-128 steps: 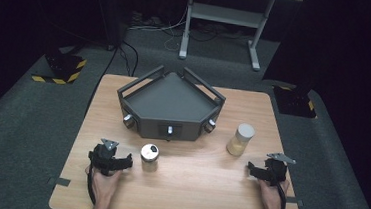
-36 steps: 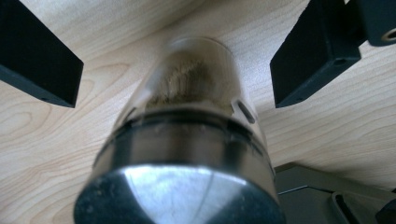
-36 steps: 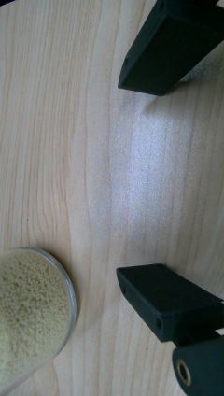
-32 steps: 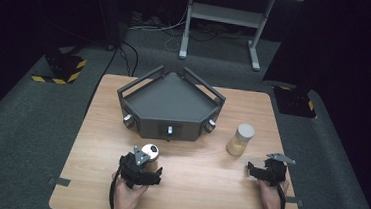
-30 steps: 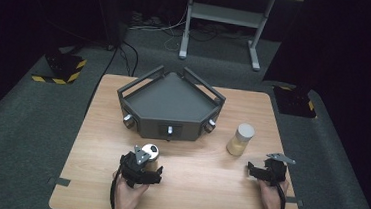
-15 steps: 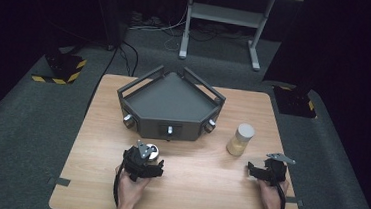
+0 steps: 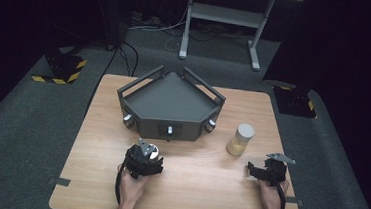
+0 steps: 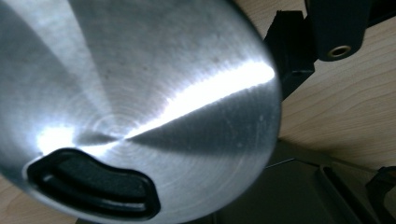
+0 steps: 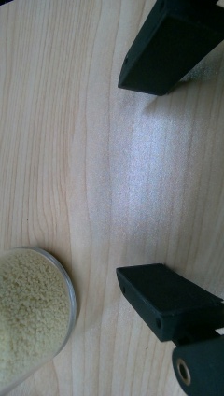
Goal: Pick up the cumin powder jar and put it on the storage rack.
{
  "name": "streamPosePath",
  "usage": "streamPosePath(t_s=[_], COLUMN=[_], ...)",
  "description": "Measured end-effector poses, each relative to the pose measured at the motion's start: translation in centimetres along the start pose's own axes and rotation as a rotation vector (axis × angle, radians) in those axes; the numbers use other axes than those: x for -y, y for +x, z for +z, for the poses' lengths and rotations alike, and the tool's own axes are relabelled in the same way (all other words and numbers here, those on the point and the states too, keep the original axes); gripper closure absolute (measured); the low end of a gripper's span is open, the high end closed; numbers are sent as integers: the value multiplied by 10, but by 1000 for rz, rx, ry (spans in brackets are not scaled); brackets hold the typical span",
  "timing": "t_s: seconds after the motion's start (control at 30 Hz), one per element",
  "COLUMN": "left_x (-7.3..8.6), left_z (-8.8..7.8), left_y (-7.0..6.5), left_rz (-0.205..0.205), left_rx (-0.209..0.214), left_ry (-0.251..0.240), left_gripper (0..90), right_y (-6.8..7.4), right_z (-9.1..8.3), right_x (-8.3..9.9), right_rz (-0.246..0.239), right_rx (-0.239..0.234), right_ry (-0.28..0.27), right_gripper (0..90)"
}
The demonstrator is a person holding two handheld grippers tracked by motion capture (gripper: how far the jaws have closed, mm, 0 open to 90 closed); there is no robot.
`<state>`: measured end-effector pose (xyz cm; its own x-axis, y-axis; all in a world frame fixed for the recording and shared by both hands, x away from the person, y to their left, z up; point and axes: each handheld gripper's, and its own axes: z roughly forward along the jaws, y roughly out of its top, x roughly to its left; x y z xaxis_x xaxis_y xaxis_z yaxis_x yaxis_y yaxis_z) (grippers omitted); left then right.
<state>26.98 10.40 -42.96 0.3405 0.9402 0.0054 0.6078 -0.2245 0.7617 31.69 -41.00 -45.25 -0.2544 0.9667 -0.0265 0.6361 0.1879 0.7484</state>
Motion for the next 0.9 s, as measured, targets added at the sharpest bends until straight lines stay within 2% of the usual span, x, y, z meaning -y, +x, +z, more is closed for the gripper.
streamPosePath(t_s=[0.37,0.9], left_x=[1,5], left_z=[3,3], left_y=[2,2], left_rz=[-2,16], left_rx=[23,20], left_ry=[-6,-23], left_gripper=[308,313], right_y=[0,0], right_z=[0,0], right_x=[0,0], right_rz=[0,-2], right_rx=[0,0], right_ry=[0,-1], right_gripper=[85,85])
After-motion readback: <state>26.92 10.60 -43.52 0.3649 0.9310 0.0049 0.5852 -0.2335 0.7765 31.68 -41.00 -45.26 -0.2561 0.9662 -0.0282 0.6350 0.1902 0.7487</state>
